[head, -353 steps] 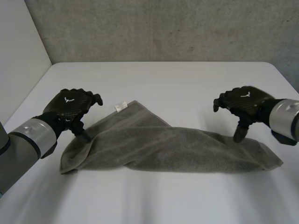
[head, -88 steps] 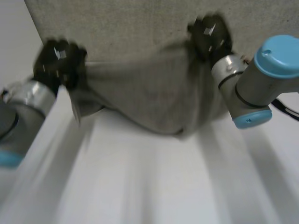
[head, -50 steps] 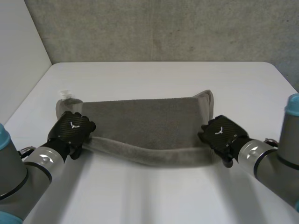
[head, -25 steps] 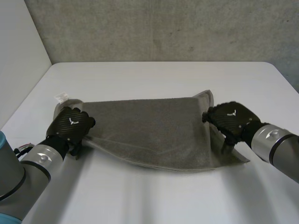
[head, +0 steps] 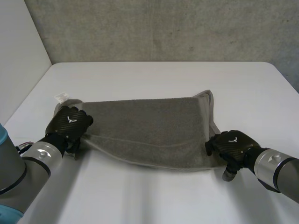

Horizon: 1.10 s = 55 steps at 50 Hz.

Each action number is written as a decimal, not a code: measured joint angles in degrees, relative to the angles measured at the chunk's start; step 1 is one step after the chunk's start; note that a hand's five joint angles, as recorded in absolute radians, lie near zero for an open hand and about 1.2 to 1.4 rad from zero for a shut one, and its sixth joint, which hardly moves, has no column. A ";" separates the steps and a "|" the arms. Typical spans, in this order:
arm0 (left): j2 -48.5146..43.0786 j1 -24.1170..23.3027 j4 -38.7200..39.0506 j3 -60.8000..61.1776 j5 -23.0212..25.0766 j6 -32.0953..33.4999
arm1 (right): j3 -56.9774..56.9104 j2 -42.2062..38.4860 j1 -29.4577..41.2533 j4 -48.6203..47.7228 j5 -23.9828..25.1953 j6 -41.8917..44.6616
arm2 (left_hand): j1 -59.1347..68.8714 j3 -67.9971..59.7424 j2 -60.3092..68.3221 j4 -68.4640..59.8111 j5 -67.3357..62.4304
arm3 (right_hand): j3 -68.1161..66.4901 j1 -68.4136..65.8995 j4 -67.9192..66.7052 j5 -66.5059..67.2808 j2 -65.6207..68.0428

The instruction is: Fold the towel.

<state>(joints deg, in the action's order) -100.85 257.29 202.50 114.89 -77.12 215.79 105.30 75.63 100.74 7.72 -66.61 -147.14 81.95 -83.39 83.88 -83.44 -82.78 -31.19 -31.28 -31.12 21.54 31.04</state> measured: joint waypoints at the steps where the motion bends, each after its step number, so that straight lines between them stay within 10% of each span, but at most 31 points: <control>1: 0.01 0.00 0.00 0.03 0.01 -0.12 | 0.47 -0.06 -0.09 -0.82 -0.02 0.04 | 0.00 0.00 0.00 0.00 0.00 | -0.77 -0.88 -0.79 0.76 0.84; 15: 0.04 -0.04 0.00 0.08 -0.04 -0.44 | 2.47 -4.70 -0.62 -7.06 -0.32 0.37 | 0.00 0.01 0.00 0.00 0.00 | -10.59 -10.59 -10.63 10.41 10.81; 22: 0.04 -0.09 0.00 0.18 -0.04 -0.60 | 1.55 -6.28 -0.61 -8.05 -0.77 0.45 | -0.07 0.94 -0.91 0.87 0.09 | -44.31 -44.54 -44.81 45.04 44.60; 36: -0.78 0.01 0.62 0.61 -0.10 -0.87 | 1.55 5.83 -7.13 -13.12 -0.27 -4.08 | -34.39 35.86 -36.18 35.87 35.41 | -44.93 -44.69 -45.74 45.44 44.67; 55: -5.93 0.83 3.94 0.39 -2.27 0.03 | 0.52 9.77 -16.41 -12.82 2.53 -6.59 | -39.50 41.36 -41.08 40.81 40.83 | -45.17 -44.77 -45.74 45.44 45.55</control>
<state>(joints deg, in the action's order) -106.78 258.12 206.44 115.28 -79.39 215.82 105.81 85.40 84.32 -5.10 -64.08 -153.73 42.45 -42.03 42.80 -42.63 -41.95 -76.36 -76.06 -76.87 66.98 76.59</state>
